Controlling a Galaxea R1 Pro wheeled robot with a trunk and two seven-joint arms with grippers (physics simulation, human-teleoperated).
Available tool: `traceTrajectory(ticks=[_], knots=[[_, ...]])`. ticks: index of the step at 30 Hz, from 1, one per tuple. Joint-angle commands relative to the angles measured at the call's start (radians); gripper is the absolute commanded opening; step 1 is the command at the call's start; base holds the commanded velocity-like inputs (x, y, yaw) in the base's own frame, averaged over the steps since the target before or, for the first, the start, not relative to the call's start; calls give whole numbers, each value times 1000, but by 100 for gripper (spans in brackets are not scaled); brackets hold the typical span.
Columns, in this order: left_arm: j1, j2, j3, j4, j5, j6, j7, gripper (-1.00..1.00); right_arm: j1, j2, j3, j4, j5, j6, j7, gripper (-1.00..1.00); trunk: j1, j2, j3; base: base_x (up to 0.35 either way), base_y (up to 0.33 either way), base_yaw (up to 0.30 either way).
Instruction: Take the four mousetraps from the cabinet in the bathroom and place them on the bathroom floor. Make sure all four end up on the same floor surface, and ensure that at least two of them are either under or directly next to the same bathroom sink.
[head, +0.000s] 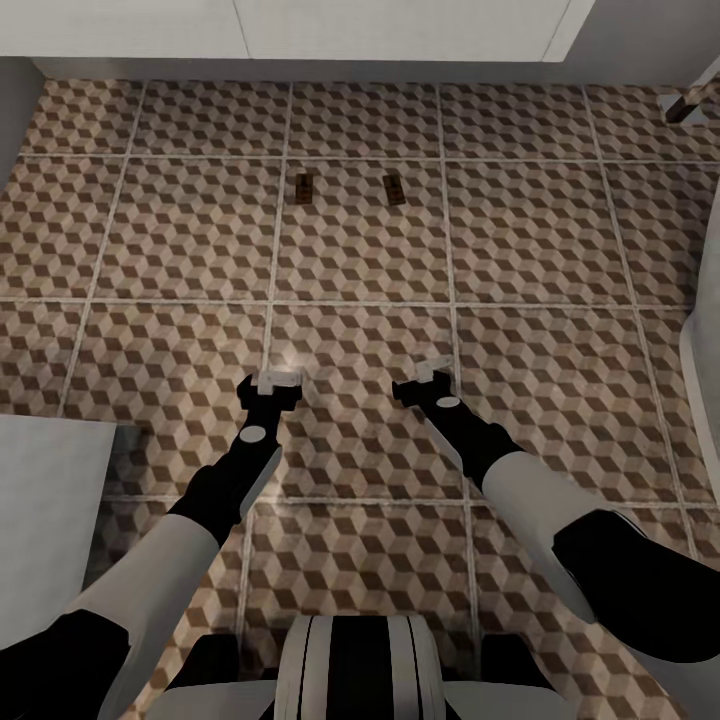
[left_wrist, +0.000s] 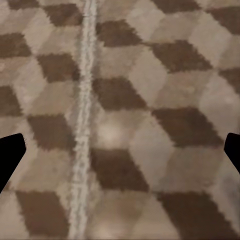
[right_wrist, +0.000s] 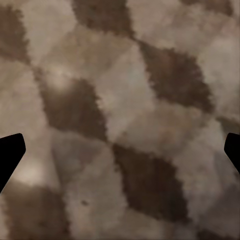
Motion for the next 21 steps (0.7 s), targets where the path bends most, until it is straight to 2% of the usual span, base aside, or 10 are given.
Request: traceTrajectory(ticks=[1,10,21], knots=[[0,1,-5,-2,10,4,9,100,-1,-1,9,-1,-9,4,-8,100,0,0,0,-4,0,0],[3,1,-4,-3,10,3,14,100,-1,-3,9,2,-10,1,-6,100,0,0,0,-1,0,0],[3,1,-5,-1,10,3,15,100,1,-5,9,5,-11,-24,-5,100,-5,2,42,0,0,0]])
